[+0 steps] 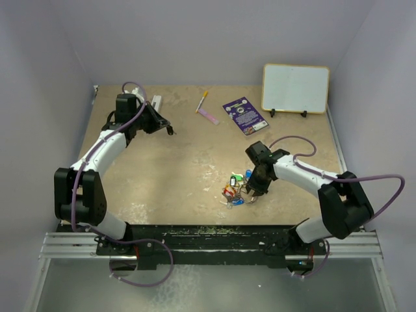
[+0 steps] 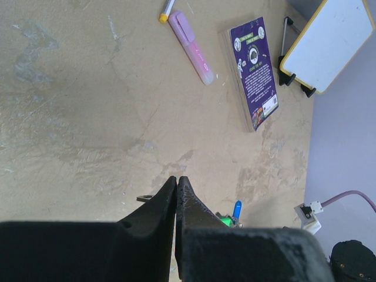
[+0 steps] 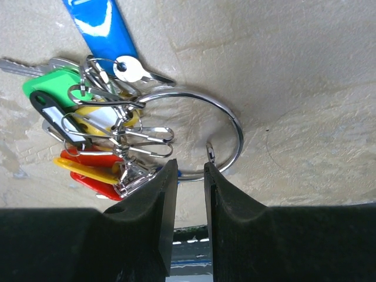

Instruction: Put the keys on the keyring

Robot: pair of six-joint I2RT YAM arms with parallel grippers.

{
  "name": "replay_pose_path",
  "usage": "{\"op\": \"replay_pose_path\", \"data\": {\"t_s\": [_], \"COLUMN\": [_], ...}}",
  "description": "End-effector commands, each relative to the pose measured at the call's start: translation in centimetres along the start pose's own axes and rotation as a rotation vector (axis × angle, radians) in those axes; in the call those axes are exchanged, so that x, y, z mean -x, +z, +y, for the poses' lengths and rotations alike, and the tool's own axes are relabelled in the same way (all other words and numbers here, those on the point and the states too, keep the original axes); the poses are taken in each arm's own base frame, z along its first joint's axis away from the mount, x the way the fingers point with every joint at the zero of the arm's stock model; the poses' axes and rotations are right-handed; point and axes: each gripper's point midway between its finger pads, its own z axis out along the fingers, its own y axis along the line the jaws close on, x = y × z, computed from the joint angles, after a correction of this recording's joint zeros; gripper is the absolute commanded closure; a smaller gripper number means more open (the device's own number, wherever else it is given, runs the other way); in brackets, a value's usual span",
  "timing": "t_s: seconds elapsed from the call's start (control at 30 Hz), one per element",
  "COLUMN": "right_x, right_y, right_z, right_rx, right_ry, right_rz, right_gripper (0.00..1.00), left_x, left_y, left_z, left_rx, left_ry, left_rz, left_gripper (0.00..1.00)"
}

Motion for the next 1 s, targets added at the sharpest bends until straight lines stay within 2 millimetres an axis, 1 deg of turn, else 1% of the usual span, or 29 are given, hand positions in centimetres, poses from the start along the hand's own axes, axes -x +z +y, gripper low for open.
{"op": "replay_pose_path", "data": {"t_s": [0.0,0.13,0.3,0.47,0.67,0.83,0.97], "right_x": [0.2,-0.2,-0.6,-0.2,-0.1,-0.5,-1.0], "right_y": [-0.3,-0.4,-0.1,0.0,0.8,1.3,1.3], "right_z": [-0.7,-1.4,-1.7,-1.6,-1.2,-1.5,-1.9], "right_rx": [-0.025,-0.030,-0.034,-0.032,-0.038,-0.040,-0.039], "right_ry": [0.035,0.044,0.045,0.042,0.026,0.026,0.036], "right_rz": [-0.040,-0.037,-0.030,-0.048,-0.041,-0.028,-0.021], "right_gripper": [0.71,0.70,0.70,0.69,0.70,0.72,0.73], "left_x": [2.0,1.8,1.6,1.6,1.5,1.5,1.4], "left_y": [-0.1,-0.1,0.0,0.0,-0.2,-0.2,-0.2], "left_z": [-1.7,-1.7,-1.5,-1.6,-1.6,-1.6,-1.6], "left_rx": [-0.055,-0.057,-0.055,-0.058,-0.057,-0.057,-0.059], "left_ry": [0.013,0.011,-0.001,-0.003,-0.002,-0.006,-0.008], "left_rz": [-0.045,-0.042,-0.035,-0.036,-0.034,-0.034,-0.034], "left_gripper": [0.96,0.96,0.96,0.96,0.96,0.96,0.96]}}
